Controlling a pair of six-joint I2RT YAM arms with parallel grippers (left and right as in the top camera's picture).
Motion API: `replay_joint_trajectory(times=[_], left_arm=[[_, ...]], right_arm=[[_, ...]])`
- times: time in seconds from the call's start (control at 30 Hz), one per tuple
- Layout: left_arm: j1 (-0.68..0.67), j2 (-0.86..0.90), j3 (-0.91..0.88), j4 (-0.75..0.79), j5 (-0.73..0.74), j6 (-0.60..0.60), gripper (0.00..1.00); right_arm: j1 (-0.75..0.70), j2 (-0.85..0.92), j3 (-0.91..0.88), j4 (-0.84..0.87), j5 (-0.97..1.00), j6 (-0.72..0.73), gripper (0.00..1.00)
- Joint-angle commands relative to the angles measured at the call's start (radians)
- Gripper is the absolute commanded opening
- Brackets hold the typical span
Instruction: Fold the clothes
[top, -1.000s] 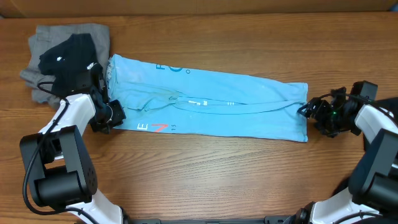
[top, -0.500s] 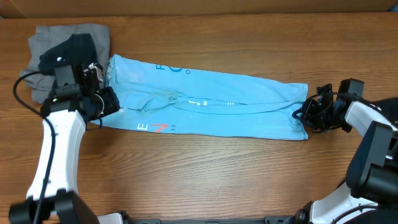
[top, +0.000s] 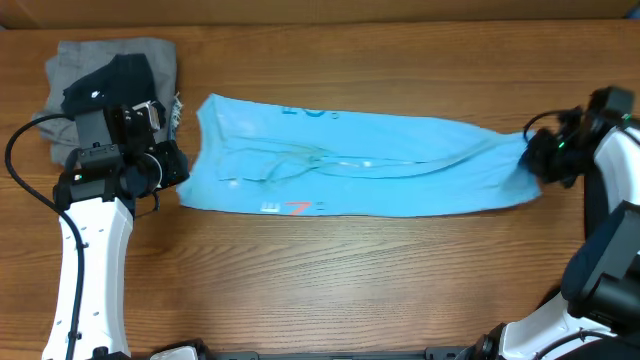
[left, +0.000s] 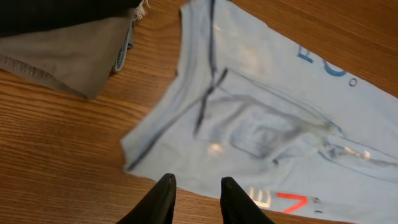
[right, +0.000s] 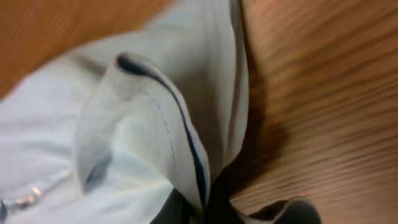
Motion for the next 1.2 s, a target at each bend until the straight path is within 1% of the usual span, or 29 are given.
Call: replay_joint_trajectory(times=[0.0,0.17,0.4,0.5,0.53,0.57,0.6,0.63,0.67,0.7,0.8,0.97,1.0,1.03,1.1,1.13,1.17], left_arm=[[0.004,-0.023,0.018,0.001,0.013,0.019,0.28],[0.004,-0.023,0.018,0.001,0.013,0.019,0.28],[0.003,-0.023,0.018,-0.004,0.013,0.019,0.28],[0.003,-0.023,0.018,-0.003,0.013,0.019,0.28],[0.004,-0.023,0.018,-0.004,0.013,0.019,0.28],[0.003,-0.023,0.018,-0.005,0.014,0.019,0.28],[0.004,-0.023,0.018,-0.007,0.017,0.019,0.28],[0.003,-0.023,0.018,-0.010,0.019,0.019,0.28],[0.003,-0.023,0.018,-0.013,0.019,0.019,0.28],[0.003,-0.023,0.018,-0.017,0.019,0.019,0.28],[0.003,-0.023,0.018,-0.025,0.019,0.019,0.28],[0.003,-0.023,0.018,-0.035,0.023,0.020,0.29],[0.003,-0.023,0.018,-0.039,0.023,0.020,0.29],[0.003,-0.023,0.018,-0.041,0.023,0.020,0.29],[0.003,-0.023,0.018,-0.043,0.023,0.020,0.29],[0.003,-0.023,0.018,-0.043,0.023,0.020,0.29],[0.003,-0.023,0.018,-0.044,0.023,0.020,0.29]], right_arm=[[0.036,-0.018,0.080,-0.044,0.040,0.003,0.04],[0.150,-0.018,0.085,-0.077,0.029,0.007,0.04],[0.403,-0.018,0.085,-0.092,0.038,0.010,0.04],[0.491,-0.016,0.084,-0.092,0.128,0.075,0.06],[0.515,-0.011,0.084,-0.091,0.164,0.100,0.08],[0.534,-0.010,0.083,-0.091,0.189,0.119,0.15],[0.547,-0.008,0.083,-0.092,0.193,0.124,0.31],[0.558,-0.008,0.083,-0.095,0.190,0.125,0.42],[0.568,-0.008,0.083,-0.102,0.189,0.125,0.43],[0.575,-0.008,0.083,-0.108,0.190,0.124,0.43],[0.577,-0.012,0.083,-0.116,0.190,0.124,0.49],[0.522,-0.026,0.084,-0.101,0.190,0.158,0.50],[0.499,-0.025,0.084,-0.091,0.190,0.173,0.49],[0.473,-0.023,0.084,-0.078,0.190,0.187,0.45],[0.428,-0.021,0.084,-0.045,0.190,0.192,0.41],[0.389,-0.014,0.083,-0.014,0.190,0.192,0.44],[0.365,-0.008,0.083,0.002,0.190,0.192,0.56]])
